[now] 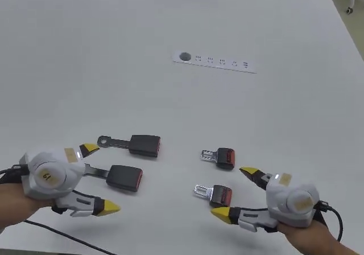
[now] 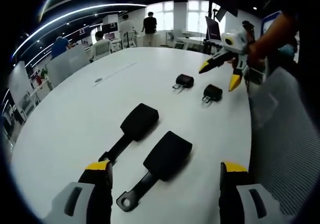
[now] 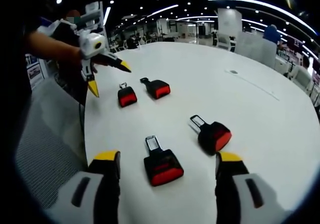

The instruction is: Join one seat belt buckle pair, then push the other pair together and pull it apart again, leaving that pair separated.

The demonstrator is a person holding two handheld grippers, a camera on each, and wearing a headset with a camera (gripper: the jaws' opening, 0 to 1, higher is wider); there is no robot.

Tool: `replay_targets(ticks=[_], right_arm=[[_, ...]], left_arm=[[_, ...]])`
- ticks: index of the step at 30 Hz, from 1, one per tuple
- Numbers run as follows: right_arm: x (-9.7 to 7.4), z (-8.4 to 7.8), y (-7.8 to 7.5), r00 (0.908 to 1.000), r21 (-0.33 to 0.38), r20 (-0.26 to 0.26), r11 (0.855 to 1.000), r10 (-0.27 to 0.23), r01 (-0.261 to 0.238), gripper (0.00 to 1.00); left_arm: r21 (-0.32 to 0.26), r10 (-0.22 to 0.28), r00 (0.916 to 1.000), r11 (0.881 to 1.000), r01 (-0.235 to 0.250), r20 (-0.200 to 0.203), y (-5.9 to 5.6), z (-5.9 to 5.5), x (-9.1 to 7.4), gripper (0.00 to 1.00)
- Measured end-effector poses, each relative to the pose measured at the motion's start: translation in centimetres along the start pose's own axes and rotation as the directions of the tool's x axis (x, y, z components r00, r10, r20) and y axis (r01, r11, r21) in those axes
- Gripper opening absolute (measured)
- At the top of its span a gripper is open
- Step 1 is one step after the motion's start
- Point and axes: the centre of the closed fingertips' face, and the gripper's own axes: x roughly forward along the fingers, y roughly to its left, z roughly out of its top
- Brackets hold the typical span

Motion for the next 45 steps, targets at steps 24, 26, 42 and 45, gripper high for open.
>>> replay_targets(ticks=[24, 26, 42, 45], right_arm=[[2.1, -1.8, 0.6, 0.9855, -0.062, -0.102, 0.988, 0.135, -0.142, 0.65], [2.1, -2.1, 0.7, 0.9821, -0.071, -0.119, 0.985, 0.147, -0.156, 0.63], [1.6, -3.4, 1.0, 0.9593, -0.118, -0.177, 0.963, 0.22, -0.243, 0.54], [1.6, -3.4, 1.0, 0.9576, -0.122, -0.182, 0.961, 0.223, -0.247, 0.54]], left_arm=[[0.122, -0.117, 0.9853, 0.984, 0.132, -0.124, 0.1, -1.3, 3.8, 0.79], [0.124, -0.123, 0.9842, 0.982, 0.139, -0.127, 0.1, -1.3, 4.0, 0.78], [0.209, -0.195, 0.9717, 0.953, 0.22, -0.133, -0.4, -1.3, 4.2, 0.6], [0.215, -0.204, 0.9707, 0.95, 0.228, -0.126, -0.3, -1.7, 3.8, 0.56]])
